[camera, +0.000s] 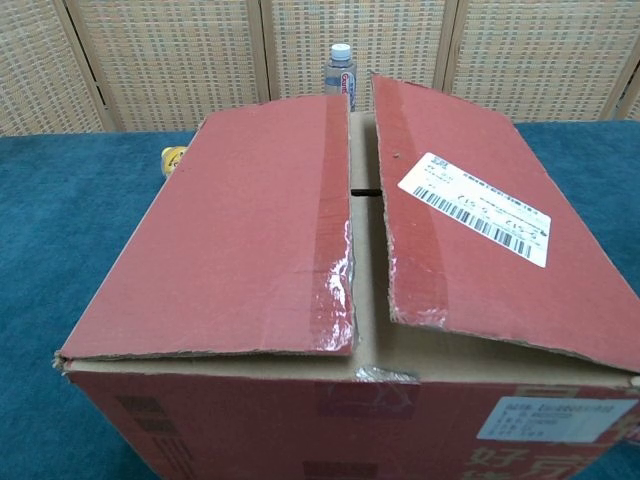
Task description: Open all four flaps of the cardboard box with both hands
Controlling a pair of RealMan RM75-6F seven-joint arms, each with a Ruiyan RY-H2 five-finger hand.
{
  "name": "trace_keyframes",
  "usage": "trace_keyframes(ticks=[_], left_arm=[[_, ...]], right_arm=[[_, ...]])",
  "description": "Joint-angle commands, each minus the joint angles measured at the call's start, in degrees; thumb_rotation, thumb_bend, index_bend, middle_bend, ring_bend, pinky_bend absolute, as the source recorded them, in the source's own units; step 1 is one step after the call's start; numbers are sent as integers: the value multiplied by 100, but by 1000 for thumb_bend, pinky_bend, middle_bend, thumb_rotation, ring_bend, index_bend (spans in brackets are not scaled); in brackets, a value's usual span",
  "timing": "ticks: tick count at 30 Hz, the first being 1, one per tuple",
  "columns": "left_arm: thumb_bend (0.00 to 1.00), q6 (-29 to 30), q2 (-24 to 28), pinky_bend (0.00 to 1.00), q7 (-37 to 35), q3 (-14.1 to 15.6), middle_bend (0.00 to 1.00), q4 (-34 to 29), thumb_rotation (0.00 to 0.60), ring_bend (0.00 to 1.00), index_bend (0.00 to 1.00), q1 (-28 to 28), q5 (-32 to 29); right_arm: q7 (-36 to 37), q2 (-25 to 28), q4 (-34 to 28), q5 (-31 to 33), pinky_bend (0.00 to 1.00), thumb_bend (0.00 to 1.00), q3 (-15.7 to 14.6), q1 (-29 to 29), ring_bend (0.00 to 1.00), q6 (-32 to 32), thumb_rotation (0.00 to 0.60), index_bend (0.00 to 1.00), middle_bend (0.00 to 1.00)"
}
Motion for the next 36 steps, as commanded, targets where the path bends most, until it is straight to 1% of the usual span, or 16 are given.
trace_keyframes(ticks=[1, 6, 12, 19, 23, 28, 36], left_arm=[[254, -40, 40, 19, 42, -6, 44, -47, 584, 43, 156, -41, 31], [274, -116, 101, 19, 91, 12, 44, -104, 583, 43, 182, -79, 38], [275, -244, 180, 19, 174, 16, 44, -198, 584, 43, 195, -134, -27], [274, -423, 222, 19, 294, 17, 44, -308, 583, 43, 199, -220, -111], [274, -564, 234, 19, 390, 19, 44, -384, 584, 43, 200, -278, -207], [274, -609, 247, 19, 427, 15, 44, -402, 584, 43, 202, -300, -282], [274, -680, 238, 19, 425, 32, 44, -378, 584, 43, 208, -327, -352]], right_arm=[[273, 174, -111, -228, 62, 1000, 49, 207, 0, -118, 600, 138, 163], [615, 410, -301, -499, 62, 1000, 122, 536, 0, -349, 600, 186, 194], [1226, 724, -604, -869, 63, 1000, 168, 1122, 0, -891, 600, 240, 238], [1698, 807, -798, -1304, 62, 1000, 243, 1820, 0, -1419, 600, 267, 264], [2031, 815, -1029, -1509, 62, 1000, 396, 2408, 3, -1833, 600, 276, 276], [2362, 861, -1205, -1536, 62, 1000, 470, 2933, 8, -2262, 600, 296, 292], [2387, 782, -1296, -1561, 62, 1000, 533, 3526, 14, -2711, 600, 331, 319]])
